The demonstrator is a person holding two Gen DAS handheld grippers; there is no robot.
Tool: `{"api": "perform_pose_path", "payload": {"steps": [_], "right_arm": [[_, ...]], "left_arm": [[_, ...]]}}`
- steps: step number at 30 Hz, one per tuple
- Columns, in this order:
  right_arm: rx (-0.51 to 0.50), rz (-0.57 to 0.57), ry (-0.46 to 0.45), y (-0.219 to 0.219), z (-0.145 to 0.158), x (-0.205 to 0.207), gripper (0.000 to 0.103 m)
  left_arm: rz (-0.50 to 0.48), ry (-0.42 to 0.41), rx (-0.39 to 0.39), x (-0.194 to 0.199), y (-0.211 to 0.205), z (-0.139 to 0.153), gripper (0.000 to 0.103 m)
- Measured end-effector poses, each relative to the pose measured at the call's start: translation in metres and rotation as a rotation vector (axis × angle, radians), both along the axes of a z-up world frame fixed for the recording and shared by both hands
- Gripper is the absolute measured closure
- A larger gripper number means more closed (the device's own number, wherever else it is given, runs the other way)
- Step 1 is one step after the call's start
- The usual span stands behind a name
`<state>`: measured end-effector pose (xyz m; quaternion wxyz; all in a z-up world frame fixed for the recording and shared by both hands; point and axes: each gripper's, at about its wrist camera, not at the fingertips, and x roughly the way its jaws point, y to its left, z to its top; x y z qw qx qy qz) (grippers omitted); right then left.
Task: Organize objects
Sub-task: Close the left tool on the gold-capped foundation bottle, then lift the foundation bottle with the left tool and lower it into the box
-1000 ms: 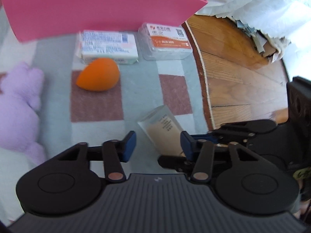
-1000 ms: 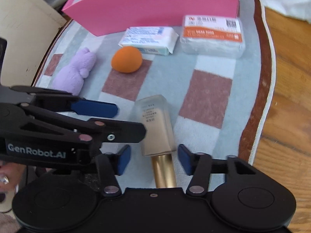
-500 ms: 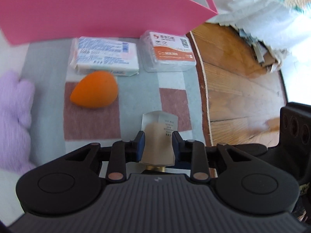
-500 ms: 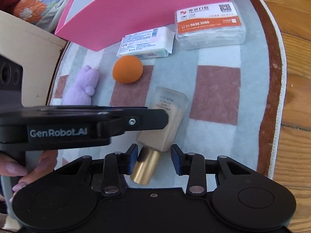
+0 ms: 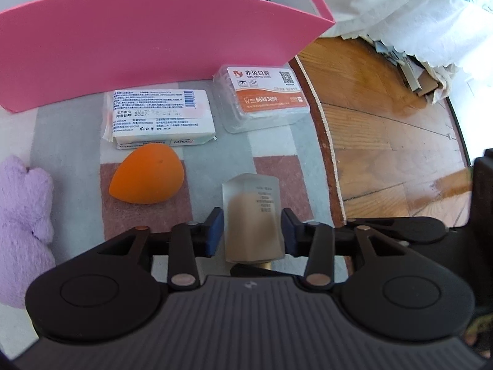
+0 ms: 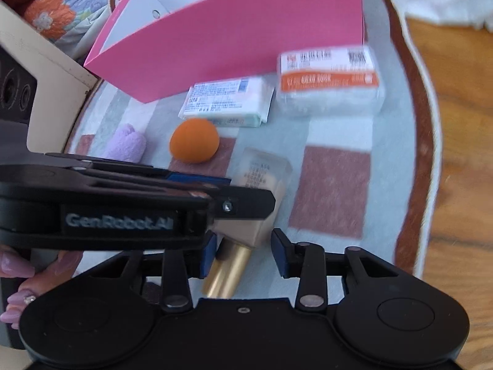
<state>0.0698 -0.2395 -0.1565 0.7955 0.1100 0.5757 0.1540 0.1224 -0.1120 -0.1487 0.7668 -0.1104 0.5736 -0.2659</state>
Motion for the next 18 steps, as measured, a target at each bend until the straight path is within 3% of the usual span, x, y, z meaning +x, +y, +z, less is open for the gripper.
{"api": "perform_pose_path", "payload": {"steps": [3,12,18], "right_arm": [[-0.062,0.010,-0.040,0.007,0.002,-0.002,0.051],[-0.027,0.003,-0.041,0.005,-0.003,0.002,0.055],[-0.010,0.006,-0.038,0.013,0.012,-0.009,0.055]], "left_arm": [[0.011,-0.001,-0.016,-0.004,0.000,-0.003,0.060],[0.105,0.038,-0.081,-0.013,0.011,-0.013,0.061],[0.092,0.006,-0.056,-0.029,0.019,0.015,0.061]]}}
